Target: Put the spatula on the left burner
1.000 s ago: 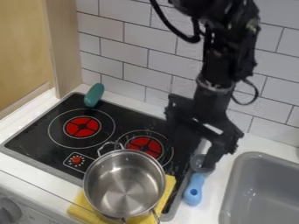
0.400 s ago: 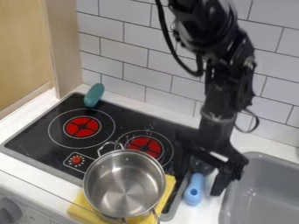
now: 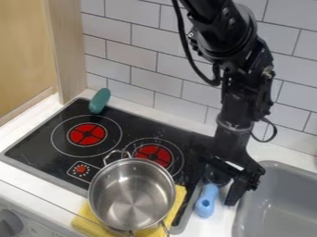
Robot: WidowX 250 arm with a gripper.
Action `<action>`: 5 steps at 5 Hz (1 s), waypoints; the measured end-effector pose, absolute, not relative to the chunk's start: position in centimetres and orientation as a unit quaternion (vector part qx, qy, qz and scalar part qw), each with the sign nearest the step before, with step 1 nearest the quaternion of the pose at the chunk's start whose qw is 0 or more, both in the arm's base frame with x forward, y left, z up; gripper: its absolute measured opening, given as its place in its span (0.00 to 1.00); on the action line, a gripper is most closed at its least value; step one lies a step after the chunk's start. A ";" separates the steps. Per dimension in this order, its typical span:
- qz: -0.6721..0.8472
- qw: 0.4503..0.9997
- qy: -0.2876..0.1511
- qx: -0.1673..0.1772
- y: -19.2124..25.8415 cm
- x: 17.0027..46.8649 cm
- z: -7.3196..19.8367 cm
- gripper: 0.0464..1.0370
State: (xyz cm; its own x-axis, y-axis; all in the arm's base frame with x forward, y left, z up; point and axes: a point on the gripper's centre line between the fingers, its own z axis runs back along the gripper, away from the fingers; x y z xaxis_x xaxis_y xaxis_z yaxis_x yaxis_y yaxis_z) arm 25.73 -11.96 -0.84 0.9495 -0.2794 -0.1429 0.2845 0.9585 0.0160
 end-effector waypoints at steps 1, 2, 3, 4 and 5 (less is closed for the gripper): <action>-0.138 0.988 0.071 0.020 -11.8 25.6 -0.9 0.68; -0.131 0.989 0.064 0.021 -11.4 25.7 -0.9 0.56; -0.128 0.989 0.064 0.020 -11.4 25.8 -0.9 0.56; -0.128 0.989 0.067 0.021 -11.3 25.7 -1.1 0.56; -0.124 0.989 0.071 0.024 -10.8 25.6 -0.4 0.56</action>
State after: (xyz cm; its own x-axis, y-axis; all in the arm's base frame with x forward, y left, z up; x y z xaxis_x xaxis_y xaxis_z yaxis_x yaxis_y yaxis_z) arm 25.57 -10.79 -0.39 0.9593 -0.2411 -0.1468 0.2480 0.9683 0.0304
